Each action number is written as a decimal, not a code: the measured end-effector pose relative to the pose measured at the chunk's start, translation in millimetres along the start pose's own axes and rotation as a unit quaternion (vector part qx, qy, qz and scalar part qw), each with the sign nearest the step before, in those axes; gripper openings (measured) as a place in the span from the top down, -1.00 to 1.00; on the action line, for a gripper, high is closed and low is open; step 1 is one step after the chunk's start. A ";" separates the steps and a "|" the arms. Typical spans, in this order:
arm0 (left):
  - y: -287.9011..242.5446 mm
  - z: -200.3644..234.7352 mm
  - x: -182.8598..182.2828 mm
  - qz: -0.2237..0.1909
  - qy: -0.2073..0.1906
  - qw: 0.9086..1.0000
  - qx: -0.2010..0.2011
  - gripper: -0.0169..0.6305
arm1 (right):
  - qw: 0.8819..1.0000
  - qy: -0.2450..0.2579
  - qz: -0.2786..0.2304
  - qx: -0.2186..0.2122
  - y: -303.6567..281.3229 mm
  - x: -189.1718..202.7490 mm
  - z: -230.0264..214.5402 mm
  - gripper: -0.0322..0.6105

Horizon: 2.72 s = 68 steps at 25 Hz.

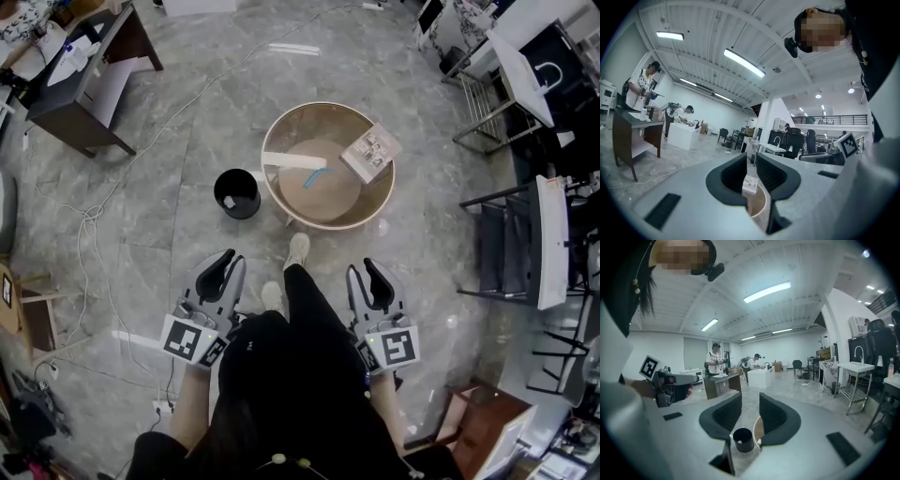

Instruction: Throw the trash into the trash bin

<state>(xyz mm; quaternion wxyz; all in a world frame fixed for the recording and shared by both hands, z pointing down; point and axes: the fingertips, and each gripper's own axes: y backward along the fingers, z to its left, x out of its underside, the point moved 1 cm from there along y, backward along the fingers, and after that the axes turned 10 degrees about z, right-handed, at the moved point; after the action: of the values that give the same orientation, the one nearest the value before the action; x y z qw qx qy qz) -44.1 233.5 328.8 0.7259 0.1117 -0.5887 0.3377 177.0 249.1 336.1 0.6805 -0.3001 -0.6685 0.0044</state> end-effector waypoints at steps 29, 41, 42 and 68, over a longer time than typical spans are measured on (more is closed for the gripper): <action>-234.3 154.1 277.3 0.339 0.376 0.861 -0.038 0.91 | 0.875 0.186 0.429 -0.124 -372.5 275.8 -119.7 0.40; -234.8 205.2 359.0 0.425 0.426 0.798 0.030 0.91 | 0.825 0.219 0.511 -0.108 -438.6 351.7 -129.9 0.35; -241.0 220.9 360.9 0.425 0.427 0.798 0.031 0.91 | 0.821 0.221 0.516 -0.106 -444.6 357.8 -129.6 0.36; -159.8 282.6 330.8 0.324 0.538 0.777 -0.037 0.91 | 0.831 0.304 0.404 -0.231 -528.0 227.7 94.5 0.85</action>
<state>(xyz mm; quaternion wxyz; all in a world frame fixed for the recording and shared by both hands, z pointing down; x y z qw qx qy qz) -138.8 74.6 753.8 0.7755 -0.3128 -0.1154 0.5362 -93.7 -53.0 754.5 0.6974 -0.6784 -0.2289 0.0327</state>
